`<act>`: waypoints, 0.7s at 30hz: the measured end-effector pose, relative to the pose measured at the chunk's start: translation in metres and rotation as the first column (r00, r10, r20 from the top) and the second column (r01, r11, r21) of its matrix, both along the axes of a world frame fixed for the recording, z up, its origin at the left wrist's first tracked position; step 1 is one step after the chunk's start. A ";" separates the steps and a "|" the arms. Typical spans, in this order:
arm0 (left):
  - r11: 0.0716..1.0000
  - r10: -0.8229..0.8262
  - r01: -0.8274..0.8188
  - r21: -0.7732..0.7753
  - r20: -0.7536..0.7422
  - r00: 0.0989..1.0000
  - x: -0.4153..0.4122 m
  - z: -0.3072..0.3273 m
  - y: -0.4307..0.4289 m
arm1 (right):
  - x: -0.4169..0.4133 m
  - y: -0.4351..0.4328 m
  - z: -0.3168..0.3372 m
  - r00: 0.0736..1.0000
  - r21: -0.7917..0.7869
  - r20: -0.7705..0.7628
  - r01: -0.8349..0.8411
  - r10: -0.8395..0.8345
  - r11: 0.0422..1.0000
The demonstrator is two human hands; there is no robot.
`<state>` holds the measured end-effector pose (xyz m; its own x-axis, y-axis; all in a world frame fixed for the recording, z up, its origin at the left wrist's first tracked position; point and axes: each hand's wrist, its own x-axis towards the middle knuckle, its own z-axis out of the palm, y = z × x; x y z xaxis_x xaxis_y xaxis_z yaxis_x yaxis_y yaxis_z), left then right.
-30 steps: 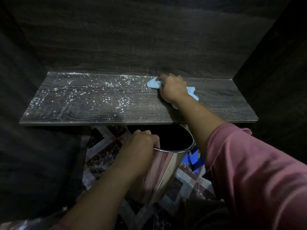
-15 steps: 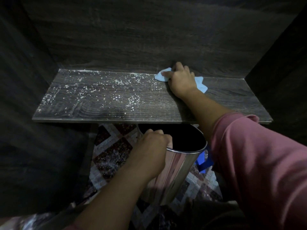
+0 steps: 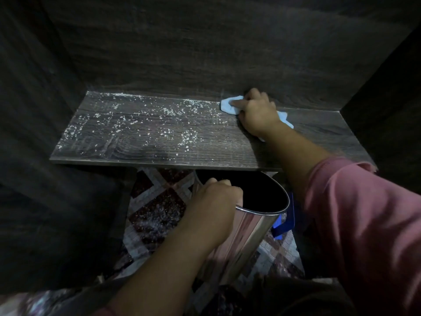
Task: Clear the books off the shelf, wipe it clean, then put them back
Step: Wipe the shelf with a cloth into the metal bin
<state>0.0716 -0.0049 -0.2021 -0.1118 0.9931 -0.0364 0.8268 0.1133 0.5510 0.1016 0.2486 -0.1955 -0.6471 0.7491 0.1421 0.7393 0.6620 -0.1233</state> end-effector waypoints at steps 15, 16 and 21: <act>1.000 -0.004 0.004 0.000 -0.035 0.999 -0.002 -0.001 -0.001 | 0.047 0.007 0.012 0.973 0.018 -0.156 0.178 -0.173 0.984; 1.000 -0.006 0.006 -0.001 -0.040 0.999 -0.002 -0.001 -0.001 | 0.044 0.008 0.007 0.970 -0.014 -0.101 0.221 -0.221 0.975; 1.000 -0.003 0.004 0.010 -0.053 0.999 -0.003 -0.003 0.001 | 0.027 0.003 0.001 0.990 -0.115 0.119 0.091 -0.078 0.989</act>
<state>0.0690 -0.0037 -0.2048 -0.1098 0.9937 -0.0204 0.8554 0.1050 0.5072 0.1286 0.2516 -0.1941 -0.5875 0.8089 -0.0227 0.8057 0.5821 -0.1095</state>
